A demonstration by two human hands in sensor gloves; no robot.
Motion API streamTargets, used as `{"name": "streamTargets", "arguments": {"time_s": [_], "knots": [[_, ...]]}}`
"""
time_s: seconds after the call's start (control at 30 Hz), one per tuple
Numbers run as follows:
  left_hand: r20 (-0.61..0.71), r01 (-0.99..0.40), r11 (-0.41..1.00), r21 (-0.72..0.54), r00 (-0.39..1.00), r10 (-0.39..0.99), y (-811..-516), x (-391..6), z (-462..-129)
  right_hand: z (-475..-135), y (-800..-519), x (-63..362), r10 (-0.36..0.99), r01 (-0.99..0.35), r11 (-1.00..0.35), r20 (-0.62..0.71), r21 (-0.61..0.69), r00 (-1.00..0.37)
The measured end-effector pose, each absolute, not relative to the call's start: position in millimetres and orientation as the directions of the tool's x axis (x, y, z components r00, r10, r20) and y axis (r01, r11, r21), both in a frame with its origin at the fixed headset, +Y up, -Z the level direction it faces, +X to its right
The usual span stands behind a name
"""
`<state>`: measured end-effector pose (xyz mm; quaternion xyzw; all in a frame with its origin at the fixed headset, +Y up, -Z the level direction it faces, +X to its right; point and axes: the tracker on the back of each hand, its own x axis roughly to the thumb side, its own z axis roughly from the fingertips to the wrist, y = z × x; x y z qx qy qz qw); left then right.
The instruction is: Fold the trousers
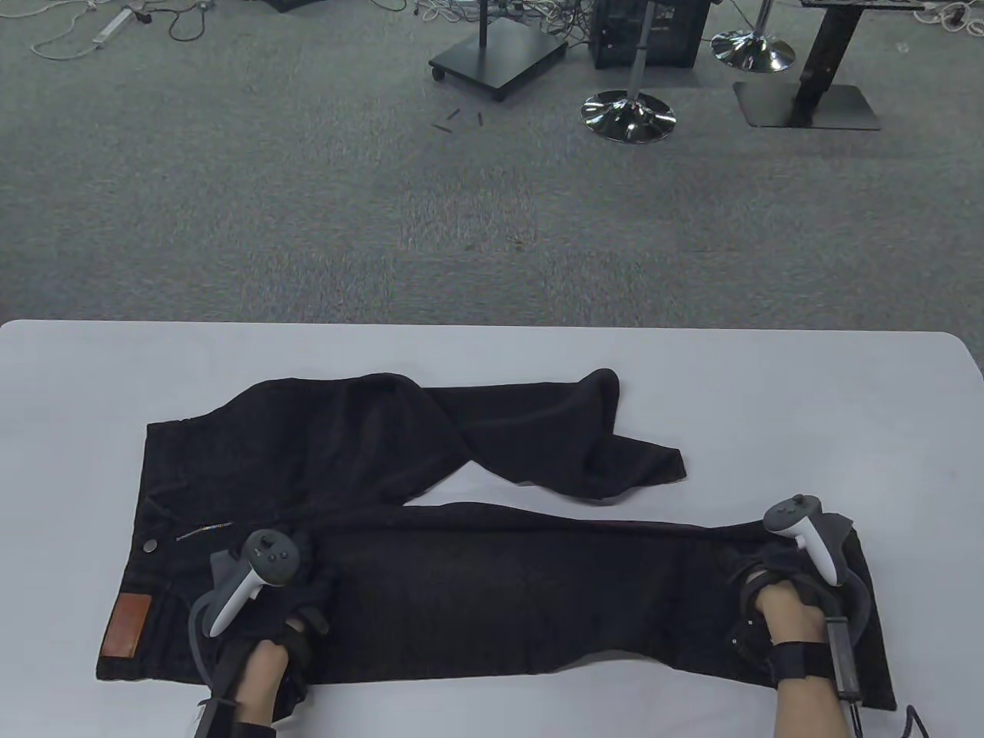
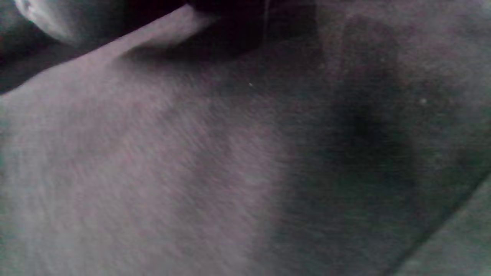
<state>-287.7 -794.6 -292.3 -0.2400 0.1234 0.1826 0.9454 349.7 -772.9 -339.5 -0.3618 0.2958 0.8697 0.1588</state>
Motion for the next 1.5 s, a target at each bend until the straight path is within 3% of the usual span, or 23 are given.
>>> {"name": "streamTargets", "arguments": {"time_s": [0.2,0.33,0.47,0.6,0.7,0.77,0.9,1.03,1.13,1.2,1.33,1.5], "knots": [[-0.293,-0.434,0.807,-0.4,0.895,0.336,-789.7,-288.8,-289.7,-341.5,-778.8,370.0,0.023,-0.432,-0.832,-0.757,0.347,-0.652],[-0.282,-0.418,0.807,-0.418,0.904,0.322,-791.2,-281.0,-289.7,-348.0,-780.4,359.8,-0.085,-0.361,-0.827,-0.731,0.431,-0.677],[-0.27,-0.375,0.815,-0.442,0.922,0.278,-794.9,-276.3,-293.2,-365.9,-762.3,318.2,-0.044,-0.269,-0.869,-0.608,0.414,-0.793],[-0.27,-0.364,0.814,-0.452,0.926,0.264,-797.4,-275.3,-294.6,-389.2,-743.5,250.6,0.128,-0.265,-0.905,-0.379,0.334,-0.916],[-0.27,-0.368,0.813,-0.452,0.925,0.268,-798.3,-275.1,-294.0,-407.8,-747.2,200.1,0.158,-0.228,-0.912,-0.219,0.342,-0.963],[-0.273,-0.381,0.808,-0.449,0.92,0.282,-797.8,-277.0,-293.6,-418.4,-758.5,175.1,0.143,-0.197,-0.912,-0.171,0.36,-0.975],[-0.272,-0.392,0.811,-0.435,0.916,0.297,-799.2,-280.6,-290.9,-435.3,-778.6,151.0,-0.005,-0.077,-0.919,-0.206,0.386,-0.979],[-0.281,-0.403,0.806,-0.433,0.91,0.304,-798.7,-280.2,-292.2,-438.3,-757.1,147.5,0.168,-0.193,-0.972,-0.181,0.133,-0.969],[-0.286,-0.406,0.803,-0.436,0.909,0.304,-798.9,-279.4,-293.1,-438.9,-725.1,159.7,0.507,-0.523,-0.85,-0.169,0.065,-0.845],[-0.283,-0.399,0.804,-0.441,0.912,0.298,-798.7,-279.7,-293.7,-438.9,-697.3,171.2,0.719,-0.729,-0.685,-0.156,0.01,-0.677],[-0.285,-0.402,0.804,-0.438,0.911,0.3,-799.0,-279.6,-293.9,-433.6,-644.4,185.8,0.839,-0.845,-0.533,-0.112,0.034,-0.533],[-0.283,-0.391,0.809,-0.439,0.915,0.289,-799.2,-278.9,-293.9,-424.8,-599.6,197.7,0.937,-0.935,-0.323,-0.093,0.145,-0.337]]}}
